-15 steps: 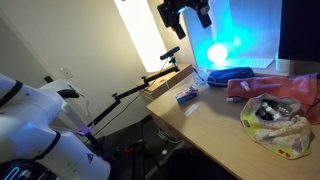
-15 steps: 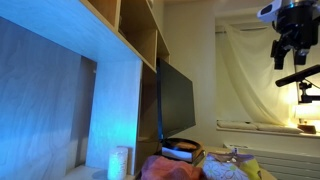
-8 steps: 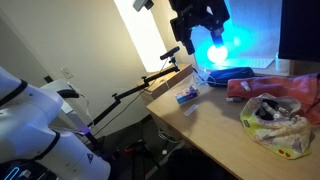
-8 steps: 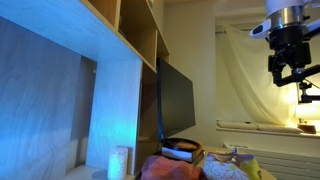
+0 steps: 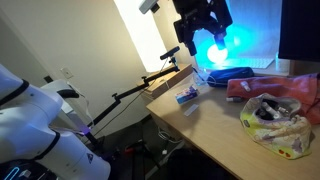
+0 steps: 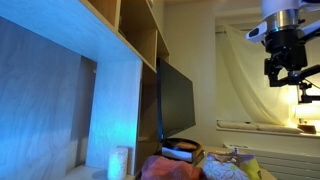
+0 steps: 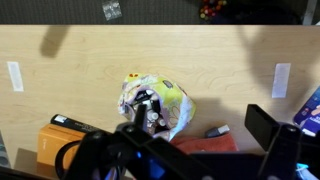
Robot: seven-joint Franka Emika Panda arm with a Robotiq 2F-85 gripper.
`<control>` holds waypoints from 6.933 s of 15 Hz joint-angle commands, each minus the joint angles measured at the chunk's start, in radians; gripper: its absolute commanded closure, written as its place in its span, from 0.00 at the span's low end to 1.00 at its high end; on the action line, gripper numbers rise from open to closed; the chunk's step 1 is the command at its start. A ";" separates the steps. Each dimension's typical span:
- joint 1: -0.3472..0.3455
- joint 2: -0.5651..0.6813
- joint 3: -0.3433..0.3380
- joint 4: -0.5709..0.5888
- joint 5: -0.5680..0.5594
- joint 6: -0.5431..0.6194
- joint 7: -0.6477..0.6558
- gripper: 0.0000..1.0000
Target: Slide the bag to the right, move the two nail polish bottles on the table to the right, pull the peach towel forward and put the two nail polish bottles on the towel
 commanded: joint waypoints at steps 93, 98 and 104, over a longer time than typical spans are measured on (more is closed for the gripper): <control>-0.310 0.985 0.002 0.918 0.050 0.056 0.018 0.98; -0.336 0.981 -0.022 0.927 0.063 0.101 0.103 0.98; -0.365 0.940 -0.039 0.856 0.053 0.226 0.161 0.98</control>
